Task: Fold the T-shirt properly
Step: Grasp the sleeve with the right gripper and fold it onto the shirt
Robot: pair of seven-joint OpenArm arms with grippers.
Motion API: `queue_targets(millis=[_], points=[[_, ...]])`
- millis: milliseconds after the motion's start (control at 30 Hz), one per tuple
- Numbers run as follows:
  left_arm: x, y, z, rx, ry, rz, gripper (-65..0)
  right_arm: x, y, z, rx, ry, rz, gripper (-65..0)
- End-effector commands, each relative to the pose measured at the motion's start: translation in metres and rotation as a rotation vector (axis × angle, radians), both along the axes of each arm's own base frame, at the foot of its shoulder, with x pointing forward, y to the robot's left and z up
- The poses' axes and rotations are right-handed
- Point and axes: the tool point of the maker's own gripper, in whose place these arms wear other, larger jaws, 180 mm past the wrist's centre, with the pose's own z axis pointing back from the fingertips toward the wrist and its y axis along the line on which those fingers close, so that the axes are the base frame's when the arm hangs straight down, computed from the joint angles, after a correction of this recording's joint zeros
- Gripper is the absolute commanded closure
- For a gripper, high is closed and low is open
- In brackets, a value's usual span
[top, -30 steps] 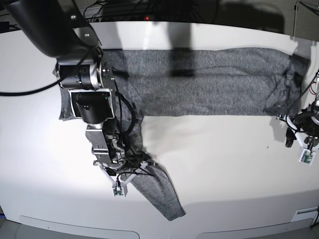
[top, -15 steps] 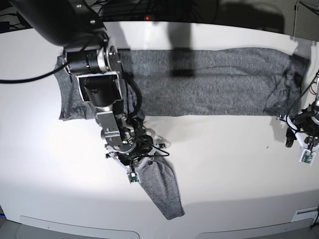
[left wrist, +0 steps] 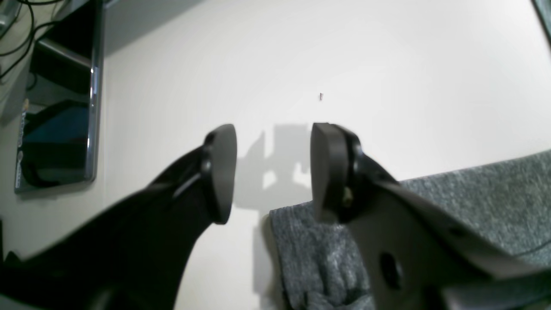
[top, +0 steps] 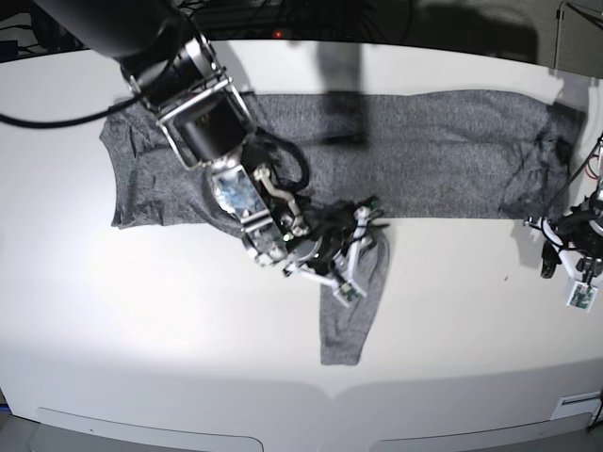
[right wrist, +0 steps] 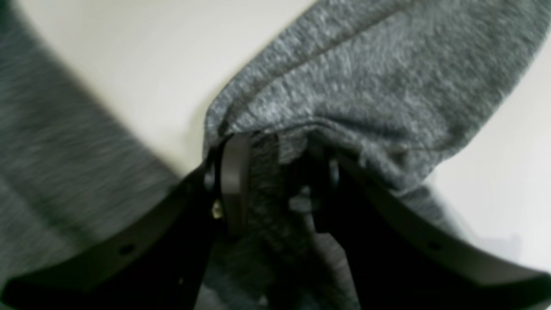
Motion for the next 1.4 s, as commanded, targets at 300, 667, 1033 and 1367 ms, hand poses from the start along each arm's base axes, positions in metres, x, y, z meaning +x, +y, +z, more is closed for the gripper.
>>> queue_targets(millis=[300, 667, 1033, 1367], points=[[0.009, 0.006, 0.02, 0.022, -0.06, -0.002, -27.3, -0.048, -0.001, 0.024, 0.039, -0.041, 0.117, -21.0], [0.007, -0.026, 0.009, -0.103, -0.036, -0.058, -27.3, 0.022, -0.003, 0.084, 0.194, -0.156, -0.065, -21.0], [0.023, -0.082, 0.029, -0.247, -0.251, -0.149, -27.3, 0.097, -0.051, 0.166, 0.345, -0.315, -0.326, -21.0], [0.062, -0.121, 0.021, -0.398, -0.274, -0.091, -27.3, 0.114, -0.217, 0.169, 0.201, -0.36, -0.663, -21.0]])
